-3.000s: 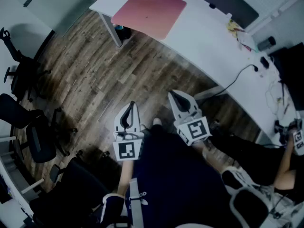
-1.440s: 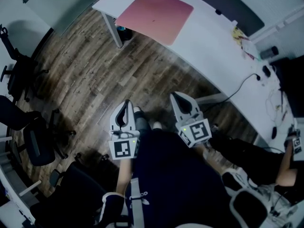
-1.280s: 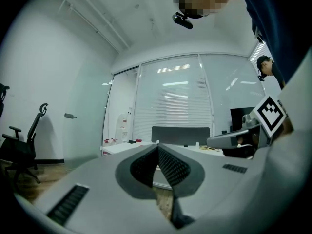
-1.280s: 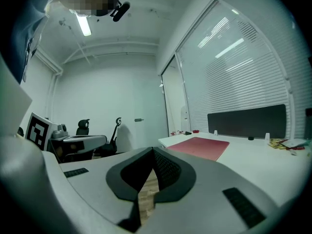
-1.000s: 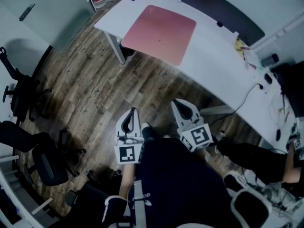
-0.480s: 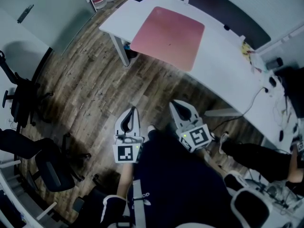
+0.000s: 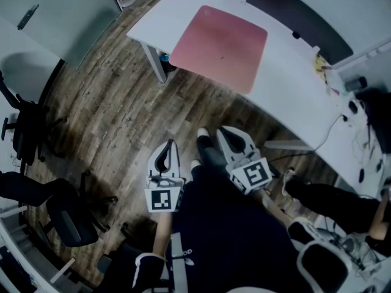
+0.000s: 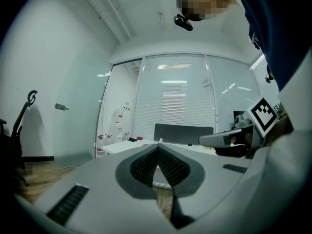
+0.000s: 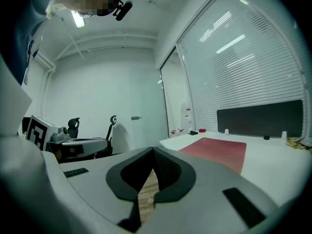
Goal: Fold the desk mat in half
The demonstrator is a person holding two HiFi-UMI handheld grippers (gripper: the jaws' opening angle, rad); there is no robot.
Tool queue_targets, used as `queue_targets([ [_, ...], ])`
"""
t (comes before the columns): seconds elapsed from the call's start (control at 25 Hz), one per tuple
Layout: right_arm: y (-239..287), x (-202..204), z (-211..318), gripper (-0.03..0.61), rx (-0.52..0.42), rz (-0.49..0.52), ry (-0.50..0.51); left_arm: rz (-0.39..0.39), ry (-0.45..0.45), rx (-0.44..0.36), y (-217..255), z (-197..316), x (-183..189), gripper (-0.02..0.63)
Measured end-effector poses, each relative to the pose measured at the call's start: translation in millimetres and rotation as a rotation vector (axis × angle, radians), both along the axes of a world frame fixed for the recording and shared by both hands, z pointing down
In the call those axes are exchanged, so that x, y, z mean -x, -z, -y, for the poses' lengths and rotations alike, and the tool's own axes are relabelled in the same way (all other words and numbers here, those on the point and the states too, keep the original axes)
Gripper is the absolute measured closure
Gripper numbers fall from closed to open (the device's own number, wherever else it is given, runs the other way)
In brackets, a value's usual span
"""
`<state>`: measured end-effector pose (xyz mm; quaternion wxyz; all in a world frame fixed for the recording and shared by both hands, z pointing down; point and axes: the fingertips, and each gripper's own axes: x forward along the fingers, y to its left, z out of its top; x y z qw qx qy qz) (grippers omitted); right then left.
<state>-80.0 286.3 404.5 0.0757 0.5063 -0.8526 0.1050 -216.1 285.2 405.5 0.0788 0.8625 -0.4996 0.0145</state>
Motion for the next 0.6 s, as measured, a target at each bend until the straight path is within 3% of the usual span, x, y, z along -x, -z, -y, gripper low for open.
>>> queue_targets([
  [0.28,-2,-5,44,0.575,-0.008,0.031,0.007,-0.009,0.035,0.012,-4,40,-2,0.611],
  [0.6,13,-30,138,0.575,-0.055,0.047,0.015,0.0,0.026,-0.026,6,127,-27,0.611],
])
